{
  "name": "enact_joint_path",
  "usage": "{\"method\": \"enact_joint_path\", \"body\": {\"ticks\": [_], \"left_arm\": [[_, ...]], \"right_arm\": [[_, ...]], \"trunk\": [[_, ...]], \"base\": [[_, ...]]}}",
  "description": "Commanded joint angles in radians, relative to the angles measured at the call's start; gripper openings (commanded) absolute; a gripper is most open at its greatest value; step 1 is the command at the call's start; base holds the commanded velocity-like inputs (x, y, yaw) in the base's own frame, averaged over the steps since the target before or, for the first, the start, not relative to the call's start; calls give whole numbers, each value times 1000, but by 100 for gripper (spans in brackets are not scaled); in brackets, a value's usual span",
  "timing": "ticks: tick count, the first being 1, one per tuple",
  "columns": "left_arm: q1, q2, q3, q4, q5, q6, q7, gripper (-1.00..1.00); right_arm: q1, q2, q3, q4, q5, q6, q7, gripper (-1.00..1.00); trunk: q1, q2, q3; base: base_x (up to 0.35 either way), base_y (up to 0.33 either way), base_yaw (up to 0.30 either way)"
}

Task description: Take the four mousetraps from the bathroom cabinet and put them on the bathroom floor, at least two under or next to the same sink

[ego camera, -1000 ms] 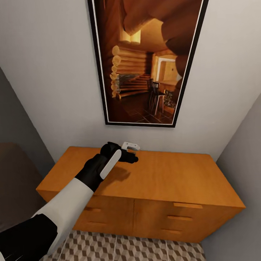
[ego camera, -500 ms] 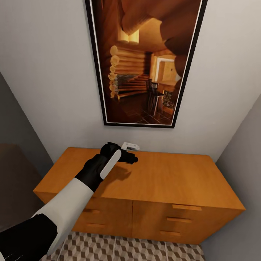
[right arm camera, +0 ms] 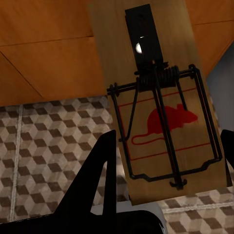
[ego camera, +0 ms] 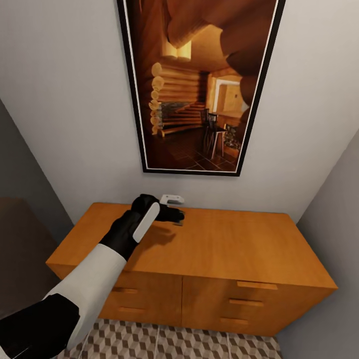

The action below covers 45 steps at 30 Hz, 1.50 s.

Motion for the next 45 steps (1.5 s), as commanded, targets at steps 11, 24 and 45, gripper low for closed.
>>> {"method": "enact_joint_path", "body": {"ticks": [11,24,45], "left_arm": [[-1,0,8,-3,12,3,8,100],[-1,0,7,2,12,3,8,100],[-1,2,7,0,12,3,8,100]], "right_arm": [[-1,0,6,1,-13,-3,7,-100],[-1,0,6,1,-13,-3,7,-100],[-1,0,6,1,-13,-3,7,-100]], "trunk": [[1,-2,-2],[1,-2,-5],[1,-2,-37]], "base": [[0,0,0],[1,0,0],[46,-32,0]]}}
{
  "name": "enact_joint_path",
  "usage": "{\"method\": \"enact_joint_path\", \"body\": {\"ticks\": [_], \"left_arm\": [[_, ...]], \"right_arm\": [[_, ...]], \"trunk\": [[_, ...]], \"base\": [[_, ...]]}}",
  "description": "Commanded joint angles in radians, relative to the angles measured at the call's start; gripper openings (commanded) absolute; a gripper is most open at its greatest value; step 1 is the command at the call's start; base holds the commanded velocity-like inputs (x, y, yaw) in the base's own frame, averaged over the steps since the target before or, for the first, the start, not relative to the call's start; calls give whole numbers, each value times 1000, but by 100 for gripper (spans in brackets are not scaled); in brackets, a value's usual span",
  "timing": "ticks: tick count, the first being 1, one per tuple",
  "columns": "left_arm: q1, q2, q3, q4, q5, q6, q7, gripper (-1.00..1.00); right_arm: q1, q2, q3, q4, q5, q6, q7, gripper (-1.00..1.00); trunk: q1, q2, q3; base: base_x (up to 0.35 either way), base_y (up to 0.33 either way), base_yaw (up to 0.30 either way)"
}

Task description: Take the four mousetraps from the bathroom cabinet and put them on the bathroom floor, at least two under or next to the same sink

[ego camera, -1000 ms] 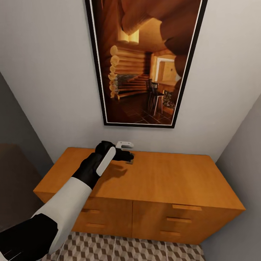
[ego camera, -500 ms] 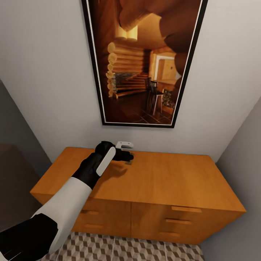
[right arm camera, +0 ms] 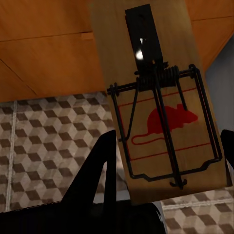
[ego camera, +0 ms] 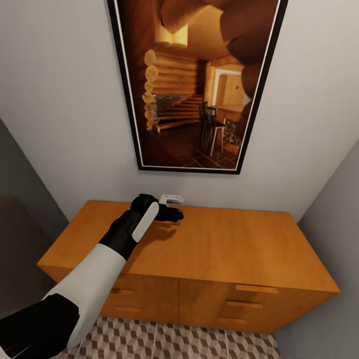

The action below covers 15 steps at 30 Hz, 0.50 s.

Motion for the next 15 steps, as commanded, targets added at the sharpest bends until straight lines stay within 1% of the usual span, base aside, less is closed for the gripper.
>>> {"method": "enact_joint_path", "body": {"ticks": [1,13,15], "left_arm": [[-1,0,-1,-1,11,3,10,100],[-1,1,-2,1,10,3,10,100],[-1,1,-2,1,10,3,10,100]], "right_arm": [[-1,0,6,1,-12,-3,7,-100],[-1,0,6,1,-12,-3,7,-100],[-1,0,6,1,-12,-3,7,-100]], "trunk": [[1,-2,-4],[1,-2,-22],[1,-2,-25]], "base": [[0,0,0],[0,0,0],[97,-23,0]]}}
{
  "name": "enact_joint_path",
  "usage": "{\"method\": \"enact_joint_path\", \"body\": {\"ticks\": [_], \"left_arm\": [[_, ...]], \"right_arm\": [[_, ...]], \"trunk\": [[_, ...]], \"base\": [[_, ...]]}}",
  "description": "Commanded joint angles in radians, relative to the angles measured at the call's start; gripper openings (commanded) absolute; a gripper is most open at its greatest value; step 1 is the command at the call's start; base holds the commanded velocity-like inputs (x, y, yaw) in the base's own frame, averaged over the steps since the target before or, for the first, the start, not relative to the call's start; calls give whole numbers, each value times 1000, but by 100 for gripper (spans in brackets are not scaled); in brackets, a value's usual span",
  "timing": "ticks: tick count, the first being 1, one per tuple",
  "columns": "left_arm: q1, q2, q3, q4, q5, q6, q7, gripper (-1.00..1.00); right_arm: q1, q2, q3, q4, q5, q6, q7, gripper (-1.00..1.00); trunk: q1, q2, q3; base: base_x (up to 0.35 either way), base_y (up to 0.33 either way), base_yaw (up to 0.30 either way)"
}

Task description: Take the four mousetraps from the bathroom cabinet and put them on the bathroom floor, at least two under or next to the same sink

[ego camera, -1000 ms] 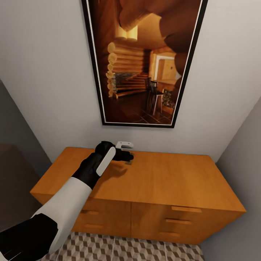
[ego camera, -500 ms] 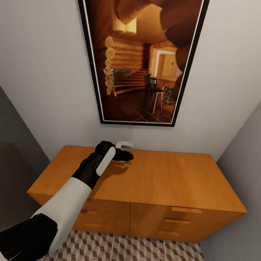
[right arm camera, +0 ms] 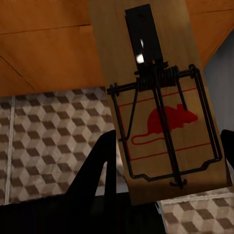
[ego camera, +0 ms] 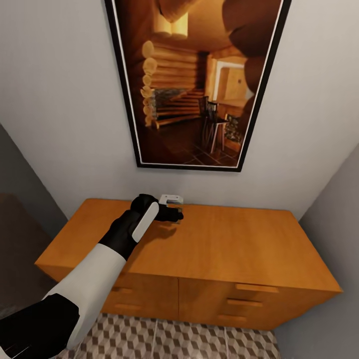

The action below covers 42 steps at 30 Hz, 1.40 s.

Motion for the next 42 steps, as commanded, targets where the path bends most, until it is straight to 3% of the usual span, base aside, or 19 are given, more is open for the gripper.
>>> {"method": "enact_joint_path", "body": {"ticks": [1,25,42], "left_arm": [[-1,0,-1,-1,10,3,10,100],[-1,3,-2,6,10,4,10,100],[-1,3,-2,7,10,4,10,100]], "right_arm": [[-1,0,6,1,-12,-3,7,-100],[-1,0,6,1,-12,-3,7,-100],[-1,0,6,1,-12,-3,7,-100]], "trunk": [[1,-2,-3],[1,-2,-11],[1,-2,-36]], "base": [[173,-56,0],[83,-26,0],[0,0,0]]}}
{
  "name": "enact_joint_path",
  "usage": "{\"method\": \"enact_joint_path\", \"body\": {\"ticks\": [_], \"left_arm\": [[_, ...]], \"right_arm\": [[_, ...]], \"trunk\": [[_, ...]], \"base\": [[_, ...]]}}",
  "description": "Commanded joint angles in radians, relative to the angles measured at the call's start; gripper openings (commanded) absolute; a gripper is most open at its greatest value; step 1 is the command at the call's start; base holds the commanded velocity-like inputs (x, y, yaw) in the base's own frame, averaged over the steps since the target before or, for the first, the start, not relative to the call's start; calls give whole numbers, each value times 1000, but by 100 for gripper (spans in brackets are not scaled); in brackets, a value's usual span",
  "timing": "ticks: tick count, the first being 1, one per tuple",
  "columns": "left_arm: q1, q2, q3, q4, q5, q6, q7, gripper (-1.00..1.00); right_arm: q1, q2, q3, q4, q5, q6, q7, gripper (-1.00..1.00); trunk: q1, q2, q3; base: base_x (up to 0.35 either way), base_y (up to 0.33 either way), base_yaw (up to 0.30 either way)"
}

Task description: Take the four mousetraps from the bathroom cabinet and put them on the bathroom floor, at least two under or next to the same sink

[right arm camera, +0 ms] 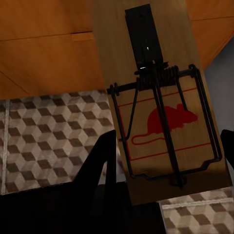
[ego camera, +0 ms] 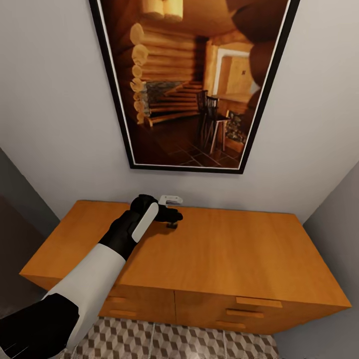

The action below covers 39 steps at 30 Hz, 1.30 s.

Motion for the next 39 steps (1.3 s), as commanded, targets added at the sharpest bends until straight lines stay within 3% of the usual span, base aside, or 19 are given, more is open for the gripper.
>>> {"method": "enact_joint_path", "body": {"ticks": [1,22,39], "left_arm": [[-1,0,-2,-1,11,3,10,100],[-1,0,-2,8,9,3,11,100],[-1,3,-2,11,6,3,11,100]], "right_arm": [[-1,0,6,1,-12,-3,7,-100],[-1,0,6,1,-12,-3,7,-100],[-1,0,6,1,-12,-3,7,-100]], "trunk": [[0,-2,-3],[0,-2,-35],[0,-2,-38]], "base": [[0,0,0],[0,0,0],[73,-55,0]]}}
